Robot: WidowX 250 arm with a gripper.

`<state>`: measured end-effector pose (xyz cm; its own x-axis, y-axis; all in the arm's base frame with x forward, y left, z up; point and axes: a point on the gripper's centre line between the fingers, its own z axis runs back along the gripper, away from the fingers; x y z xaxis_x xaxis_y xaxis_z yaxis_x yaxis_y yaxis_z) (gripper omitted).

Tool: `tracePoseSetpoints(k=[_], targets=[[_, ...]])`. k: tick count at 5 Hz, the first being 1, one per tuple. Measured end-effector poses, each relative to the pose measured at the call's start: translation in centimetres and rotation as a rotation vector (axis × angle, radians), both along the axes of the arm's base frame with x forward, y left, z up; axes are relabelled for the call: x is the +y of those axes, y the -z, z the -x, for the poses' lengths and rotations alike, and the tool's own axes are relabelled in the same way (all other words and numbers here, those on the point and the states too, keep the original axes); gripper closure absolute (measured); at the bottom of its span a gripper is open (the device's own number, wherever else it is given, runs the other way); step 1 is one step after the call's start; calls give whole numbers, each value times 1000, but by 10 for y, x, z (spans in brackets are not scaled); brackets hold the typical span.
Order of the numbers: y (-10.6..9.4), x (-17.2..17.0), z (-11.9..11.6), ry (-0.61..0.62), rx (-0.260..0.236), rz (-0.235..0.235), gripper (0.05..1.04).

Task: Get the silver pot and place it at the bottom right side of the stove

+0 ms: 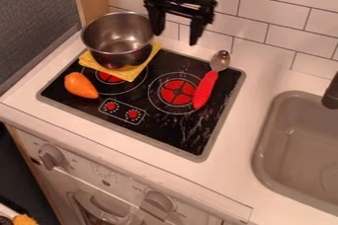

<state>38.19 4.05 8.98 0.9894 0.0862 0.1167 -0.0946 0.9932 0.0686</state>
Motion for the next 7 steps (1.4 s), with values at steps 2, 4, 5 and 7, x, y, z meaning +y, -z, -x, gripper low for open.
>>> tracePoseSetpoints(k=[2, 4, 5, 7], targets=[[32, 35, -14, -49, 94, 15, 83], [64, 32, -19, -45, 141, 94, 440], [56, 32, -15, -43, 124, 84, 735], [-7, 24, -11, -13, -1, 32, 1028]])
